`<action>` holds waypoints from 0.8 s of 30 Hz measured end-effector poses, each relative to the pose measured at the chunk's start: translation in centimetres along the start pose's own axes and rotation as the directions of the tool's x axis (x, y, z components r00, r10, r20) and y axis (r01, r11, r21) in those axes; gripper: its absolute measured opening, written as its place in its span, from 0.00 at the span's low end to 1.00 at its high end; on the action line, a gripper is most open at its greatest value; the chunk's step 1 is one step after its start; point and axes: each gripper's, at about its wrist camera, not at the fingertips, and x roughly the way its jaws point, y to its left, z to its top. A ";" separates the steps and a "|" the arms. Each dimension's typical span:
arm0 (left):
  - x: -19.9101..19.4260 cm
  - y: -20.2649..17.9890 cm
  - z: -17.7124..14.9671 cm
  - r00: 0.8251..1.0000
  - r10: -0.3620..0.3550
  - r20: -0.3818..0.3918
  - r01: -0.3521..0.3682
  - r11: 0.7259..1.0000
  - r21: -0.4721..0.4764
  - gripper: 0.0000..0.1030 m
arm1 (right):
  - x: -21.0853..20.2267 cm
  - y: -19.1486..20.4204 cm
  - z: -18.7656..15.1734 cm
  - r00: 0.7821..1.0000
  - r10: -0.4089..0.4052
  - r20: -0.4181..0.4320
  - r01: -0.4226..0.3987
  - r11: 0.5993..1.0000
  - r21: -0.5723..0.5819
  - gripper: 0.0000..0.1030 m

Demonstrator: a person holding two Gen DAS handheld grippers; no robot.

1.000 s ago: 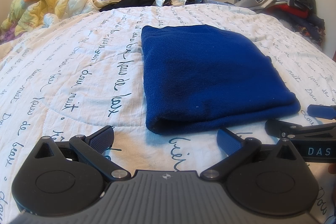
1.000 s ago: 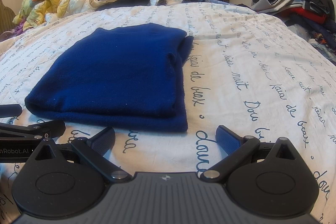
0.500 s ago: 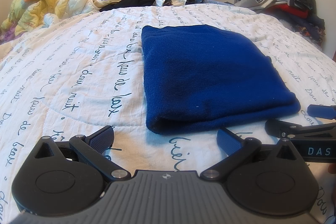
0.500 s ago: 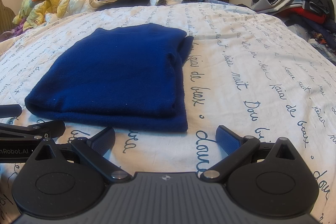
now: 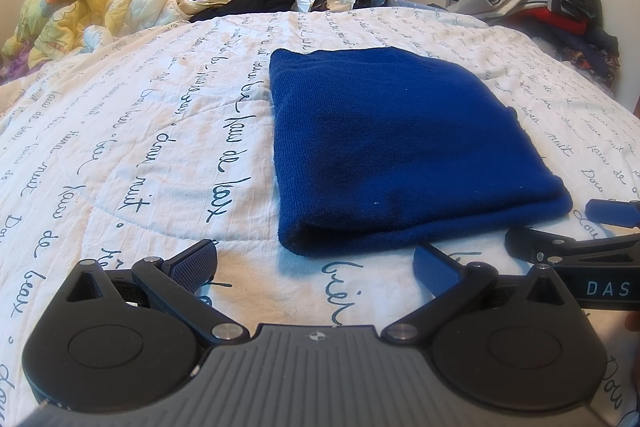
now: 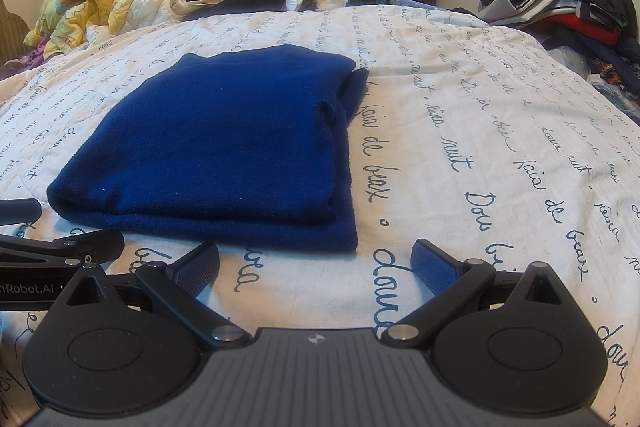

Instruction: Fold small clothes

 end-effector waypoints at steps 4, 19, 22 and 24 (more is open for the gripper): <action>0.0 0.0 0.0 1.000 0.000 0.000 0.000 1.000 0.000 1.00 | 0.0 0.0 0.0 1.000 0.000 0.000 0.000 1.000 0.000 1.00; -0.2 0.1 0.1 1.000 0.005 -0.011 -0.005 1.000 0.002 1.00 | 0.1 -0.2 0.4 1.000 0.003 -0.020 -0.003 1.000 0.000 1.00; -0.2 0.1 0.2 1.000 0.006 -0.016 -0.005 1.000 0.003 1.00 | -0.1 0.0 0.4 0.999 0.006 -0.032 -0.006 1.000 -0.002 1.00; -0.2 0.1 0.3 1.000 0.007 -0.020 -0.007 1.000 -0.003 1.00 | -0.2 0.1 0.4 0.999 0.008 -0.038 -0.009 1.000 -0.004 1.00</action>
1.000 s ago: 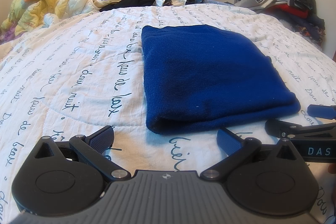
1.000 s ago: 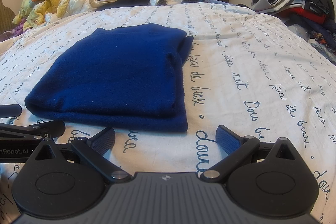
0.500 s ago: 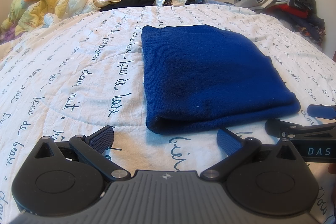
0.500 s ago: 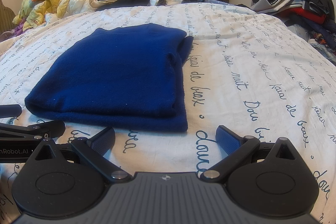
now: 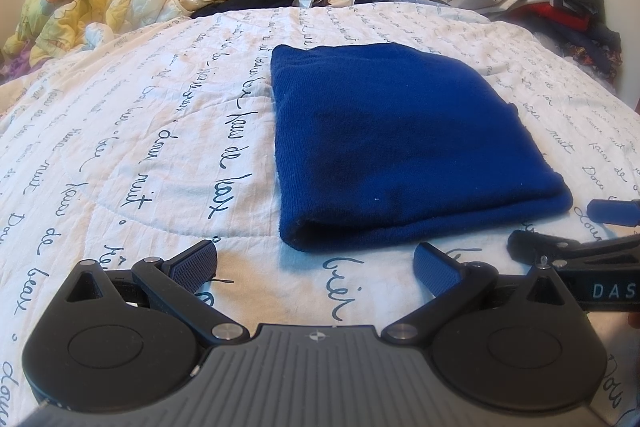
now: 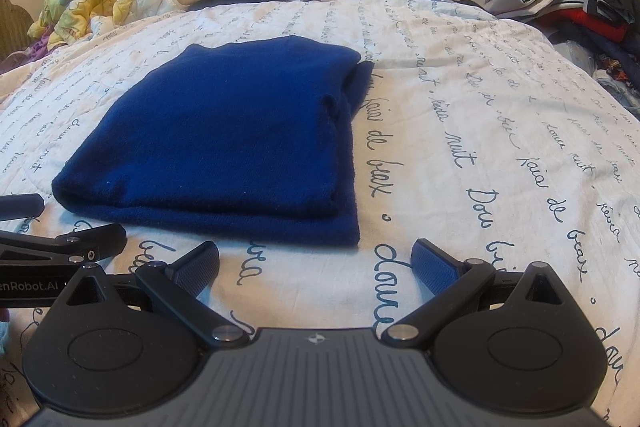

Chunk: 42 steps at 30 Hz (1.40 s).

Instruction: Fold small clothes

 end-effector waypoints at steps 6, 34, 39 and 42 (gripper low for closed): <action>0.1 -0.1 0.3 1.000 0.018 -0.018 -0.019 1.000 -0.015 1.00 | -0.1 0.4 0.1 1.000 0.000 -0.024 0.000 1.000 0.000 1.00; -2.5 1.0 1.9 0.993 -0.039 -0.109 0.031 0.997 -0.071 1.00 | -2.8 1.3 2.1 0.998 0.030 -0.048 -0.031 0.999 -0.008 1.00; -3.2 1.0 1.9 0.998 0.003 -0.066 -0.007 0.998 -0.059 0.92 | -2.8 1.2 2.2 0.998 0.041 -0.053 -0.041 0.999 -0.007 1.00; -3.0 2.2 2.2 0.994 -0.015 -0.104 0.006 0.996 -0.085 0.97 | -2.7 0.6 2.4 0.996 0.056 -0.064 -0.055 0.998 0.024 1.00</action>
